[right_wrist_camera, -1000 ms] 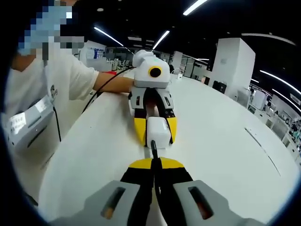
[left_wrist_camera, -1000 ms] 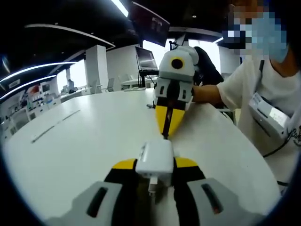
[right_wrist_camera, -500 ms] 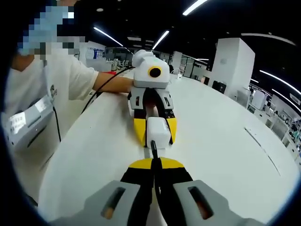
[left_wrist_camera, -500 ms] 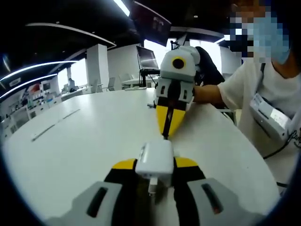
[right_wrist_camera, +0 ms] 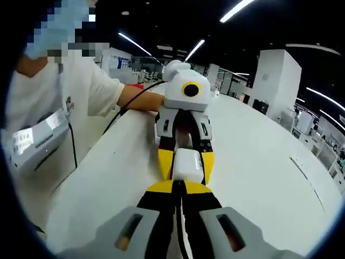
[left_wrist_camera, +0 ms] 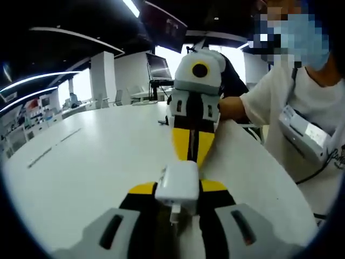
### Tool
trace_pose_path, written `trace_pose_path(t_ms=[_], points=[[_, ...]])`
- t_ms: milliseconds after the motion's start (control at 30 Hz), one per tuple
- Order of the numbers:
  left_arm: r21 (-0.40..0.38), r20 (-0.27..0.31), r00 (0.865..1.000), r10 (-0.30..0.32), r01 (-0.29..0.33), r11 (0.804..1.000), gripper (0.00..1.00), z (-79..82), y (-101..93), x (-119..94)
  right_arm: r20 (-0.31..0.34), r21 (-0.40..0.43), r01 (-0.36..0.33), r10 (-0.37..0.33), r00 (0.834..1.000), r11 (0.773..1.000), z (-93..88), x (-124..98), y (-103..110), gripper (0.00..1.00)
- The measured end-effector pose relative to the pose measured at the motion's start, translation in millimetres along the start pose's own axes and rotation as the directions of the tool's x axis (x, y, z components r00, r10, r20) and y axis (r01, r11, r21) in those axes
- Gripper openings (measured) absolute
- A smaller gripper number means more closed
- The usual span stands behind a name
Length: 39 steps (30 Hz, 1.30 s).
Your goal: Plug the desk Type‑C cable into the charger adapter.
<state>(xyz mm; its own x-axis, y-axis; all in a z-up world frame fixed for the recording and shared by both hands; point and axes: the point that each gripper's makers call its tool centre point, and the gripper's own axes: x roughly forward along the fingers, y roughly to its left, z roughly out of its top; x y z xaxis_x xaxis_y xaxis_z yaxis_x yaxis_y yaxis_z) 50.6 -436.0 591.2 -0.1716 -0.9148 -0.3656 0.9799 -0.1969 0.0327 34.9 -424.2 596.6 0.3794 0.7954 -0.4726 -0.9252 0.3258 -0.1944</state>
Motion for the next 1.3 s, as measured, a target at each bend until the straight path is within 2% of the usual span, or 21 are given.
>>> trace_pose_path(t_ms=[133,1300], points=[[0.001,0.002,1.0,0.006,-0.006,1.0,0.28,-1.6,-1.7,0.5,0.023,0.023,0.001,-0.002,1.0,1.0,3.7,-4.2,-1.9,0.03],[0.002,0.01,1.0,0.01,-0.01,1.0,0.28,0.9,-1.3,-2.6,0.024,0.025,0.023,-0.024,0.999,0.999,4.7,-4.3,-1.8,0.04]])
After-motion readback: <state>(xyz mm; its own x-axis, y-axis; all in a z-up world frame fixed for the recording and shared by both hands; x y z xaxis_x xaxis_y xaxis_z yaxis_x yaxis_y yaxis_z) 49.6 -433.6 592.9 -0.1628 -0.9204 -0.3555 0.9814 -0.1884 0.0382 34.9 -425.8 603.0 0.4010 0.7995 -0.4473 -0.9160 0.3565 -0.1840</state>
